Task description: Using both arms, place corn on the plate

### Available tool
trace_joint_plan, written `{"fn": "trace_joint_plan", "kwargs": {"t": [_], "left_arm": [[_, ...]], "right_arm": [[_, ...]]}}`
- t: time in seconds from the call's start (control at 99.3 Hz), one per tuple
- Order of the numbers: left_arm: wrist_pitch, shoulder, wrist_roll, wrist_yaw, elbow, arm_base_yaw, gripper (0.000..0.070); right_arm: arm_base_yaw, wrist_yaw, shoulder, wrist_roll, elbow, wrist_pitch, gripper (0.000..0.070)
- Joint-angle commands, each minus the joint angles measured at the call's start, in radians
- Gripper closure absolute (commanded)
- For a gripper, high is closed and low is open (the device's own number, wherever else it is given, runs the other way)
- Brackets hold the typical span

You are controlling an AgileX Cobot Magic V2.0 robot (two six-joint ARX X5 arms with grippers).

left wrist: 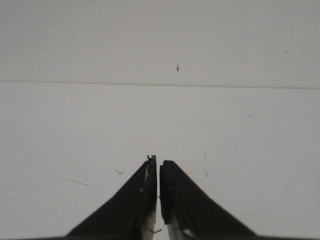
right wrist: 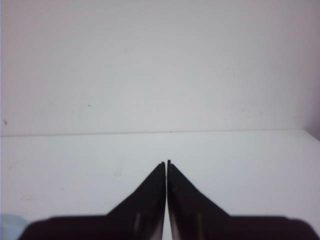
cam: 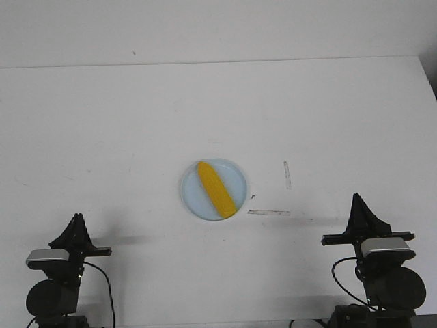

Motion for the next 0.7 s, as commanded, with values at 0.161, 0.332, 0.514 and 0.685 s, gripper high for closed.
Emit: {"fn": "trace_joint_plan", "kwargs": {"t": [0.161,0.332,0.514,0.685], "left_arm": [[0.013,-0.002,-0.006,-0.002,-0.021,-0.001,0.0699],[0.012,-0.002,-0.006,-0.002,-0.021,-0.001,0.0699],[0.013,-0.002,-0.006,-0.002,-0.021,-0.001,0.0699],[0.012,-0.002,-0.006,-0.002,-0.021,-0.001,0.0699]], "right_arm": [[-0.002,0.0,-0.001,-0.007,0.0,0.01,0.0699],[-0.002,0.0,-0.01,-0.007,-0.005,0.013,0.0699],[0.006,0.032,-0.034,-0.007,-0.1,0.129,0.0699],[0.017,0.025,-0.075,-0.007,-0.221,0.196,0.0699]]}}
